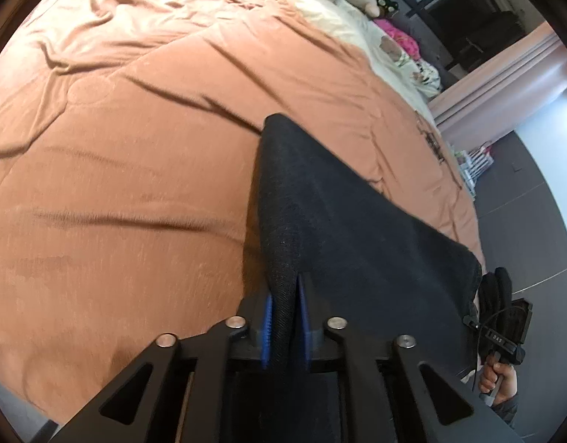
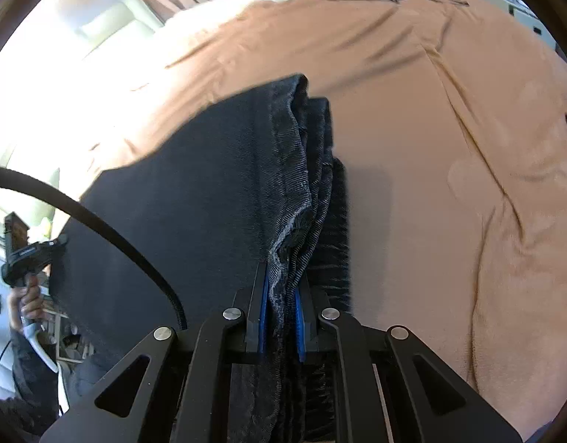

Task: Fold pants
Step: 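Carry the hem with the right tool over toward the waistband, then lower the hem onto the pants and open the right tool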

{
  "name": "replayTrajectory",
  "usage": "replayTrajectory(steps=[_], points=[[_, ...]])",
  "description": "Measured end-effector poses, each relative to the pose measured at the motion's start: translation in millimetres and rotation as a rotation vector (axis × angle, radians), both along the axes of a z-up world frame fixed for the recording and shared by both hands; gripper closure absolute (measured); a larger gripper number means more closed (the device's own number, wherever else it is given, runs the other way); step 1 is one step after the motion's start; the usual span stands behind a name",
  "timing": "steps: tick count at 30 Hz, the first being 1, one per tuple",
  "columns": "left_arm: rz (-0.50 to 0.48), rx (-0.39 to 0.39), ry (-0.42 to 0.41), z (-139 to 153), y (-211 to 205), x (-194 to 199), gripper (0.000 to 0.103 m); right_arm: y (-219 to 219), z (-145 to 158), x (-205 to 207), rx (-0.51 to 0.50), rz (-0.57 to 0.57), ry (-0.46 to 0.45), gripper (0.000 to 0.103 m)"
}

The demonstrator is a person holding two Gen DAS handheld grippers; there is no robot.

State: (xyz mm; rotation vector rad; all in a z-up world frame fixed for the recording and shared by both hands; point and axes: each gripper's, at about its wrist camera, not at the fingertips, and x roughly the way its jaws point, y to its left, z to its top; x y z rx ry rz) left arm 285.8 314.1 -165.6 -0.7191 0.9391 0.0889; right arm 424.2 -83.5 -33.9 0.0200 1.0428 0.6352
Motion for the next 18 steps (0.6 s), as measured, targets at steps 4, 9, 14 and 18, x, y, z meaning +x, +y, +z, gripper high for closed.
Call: replayTrajectory(steps=[4,9,14,18], points=[[0.025,0.000,0.012,-4.4,0.8,-18.2,0.058,-5.3,-18.3,14.6,0.042,-0.023,0.047,0.093],[0.044,-0.032,0.029,-15.2,2.1,-46.8,0.057,-14.3,-10.9,7.4,0.039,-0.029,0.022,0.093],[0.075,-0.107,0.033,-31.3,3.7,-70.1,0.057,-4.2,-3.8,-0.7,-0.019,-0.050,-0.001,0.093],[0.086,-0.164,0.008,-37.7,2.4,-85.3,0.057,-2.5,20.1,-13.4,-0.069,-0.075,-0.040,0.093]])
